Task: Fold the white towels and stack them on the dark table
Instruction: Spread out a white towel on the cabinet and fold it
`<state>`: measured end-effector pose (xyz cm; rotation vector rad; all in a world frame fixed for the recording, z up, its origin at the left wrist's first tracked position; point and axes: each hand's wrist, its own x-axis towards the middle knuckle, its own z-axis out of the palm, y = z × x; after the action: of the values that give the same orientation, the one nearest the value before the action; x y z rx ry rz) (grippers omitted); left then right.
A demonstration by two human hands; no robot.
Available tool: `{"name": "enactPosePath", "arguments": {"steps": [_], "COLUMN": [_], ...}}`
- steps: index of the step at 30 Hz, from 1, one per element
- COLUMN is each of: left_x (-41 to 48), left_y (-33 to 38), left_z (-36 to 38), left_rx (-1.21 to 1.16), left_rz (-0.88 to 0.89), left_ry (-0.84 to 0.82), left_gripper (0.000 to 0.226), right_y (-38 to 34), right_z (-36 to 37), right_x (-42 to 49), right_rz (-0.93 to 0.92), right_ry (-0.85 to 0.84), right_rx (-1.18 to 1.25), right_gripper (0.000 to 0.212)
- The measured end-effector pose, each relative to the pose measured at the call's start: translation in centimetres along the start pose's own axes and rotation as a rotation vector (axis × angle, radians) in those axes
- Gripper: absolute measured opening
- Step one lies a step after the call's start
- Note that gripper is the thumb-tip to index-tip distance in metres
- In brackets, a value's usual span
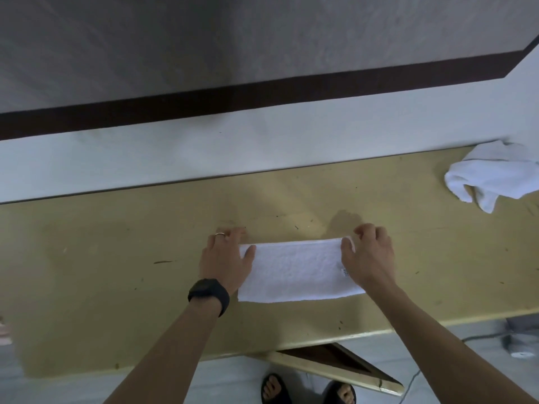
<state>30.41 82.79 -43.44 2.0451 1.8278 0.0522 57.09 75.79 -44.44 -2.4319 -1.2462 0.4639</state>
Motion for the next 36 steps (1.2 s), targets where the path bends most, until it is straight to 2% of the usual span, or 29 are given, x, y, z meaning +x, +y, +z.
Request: {"name": "enactPosePath", "arguments": {"steps": [2, 3, 5, 8, 11, 14, 17, 20, 22, 24, 26, 31, 33, 36], "left_x": [-1.2, -1.7, -2.2, -2.5, -2.9, -2.8, -3.0, -3.1, -3.5, -4.1, -4.7, -6.2, -6.8, -7.3], "left_y": [0.3, 0.3, 0.1, -0.9, -1.4, -0.6, 0.6, 1.6, 2.3, 2.3, 1.6, -0.3, -0.4, -0.3], "left_z": [0.7, 1.3, 2.8, 4.3, 4.6, 3.5, 2.4, 1.8, 1.5, 1.4, 1.4, 2.6, 3.2, 3.9], "left_rx": [0.075, 0.103, 0.181, 0.241, 0.27, 0.247, 0.207, 0.086, -0.02, -0.011, 0.085, 0.324, 0.32, 0.394], "left_rz": [0.206, 0.301, 0.423, 0.383, 0.351, 0.305, 0.233, 0.19, 0.201, 0.242, 0.304, 0.655, 0.699, 0.811], "left_ry": [0.156, 0.182, 0.108, -0.032, -0.048, -0.037, -0.096, -0.197, -0.26, -0.285, -0.248, -0.002, 0.066, 0.12], "left_gripper": [0.035, 0.033, 0.033, 0.04, 0.043, 0.036, 0.038, 0.037, 0.036, 0.038, 0.04, 0.031, 0.033, 0.021], "right_y": [-0.4, -0.6, -0.6, -0.1, 0.7, -0.2, -3.3, -5.9, -6.4, -5.5, -3.1, 3.2, 4.4, 5.0], "right_z": [0.5, 1.0, 2.5, 4.2, 4.2, 3.6, 2.8, 2.6, 2.2, 1.2, 0.5, 0.1, 0.3, 0.7], "right_x": [-1.8, -2.9, -4.6, -5.5, -4.5, -1.8, 1.4, 3.8, 3.9, 2.7, 0.4, -5.1, -6.1, -6.8], "right_rz": [-0.129, -0.192, -0.289, -0.292, -0.346, -0.382, -0.289, -0.377, -0.454, -0.552, -0.718, -1.008, -1.073, -1.115], "right_ry": [0.104, 0.117, 0.121, 0.103, 0.095, 0.065, -0.159, -0.351, -0.331, -0.191, -0.104, -0.255, -0.229, -0.138], "right_rx": [-0.059, -0.103, -0.202, -0.298, -0.337, -0.351, -0.326, -0.408, -0.384, -0.267, -0.194, -0.262, -0.251, -0.21], "right_gripper": [0.028, 0.025, 0.023, 0.023, 0.019, 0.024, 0.043, 0.058, 0.061, 0.055, 0.041, 0.032, 0.029, 0.02]}}
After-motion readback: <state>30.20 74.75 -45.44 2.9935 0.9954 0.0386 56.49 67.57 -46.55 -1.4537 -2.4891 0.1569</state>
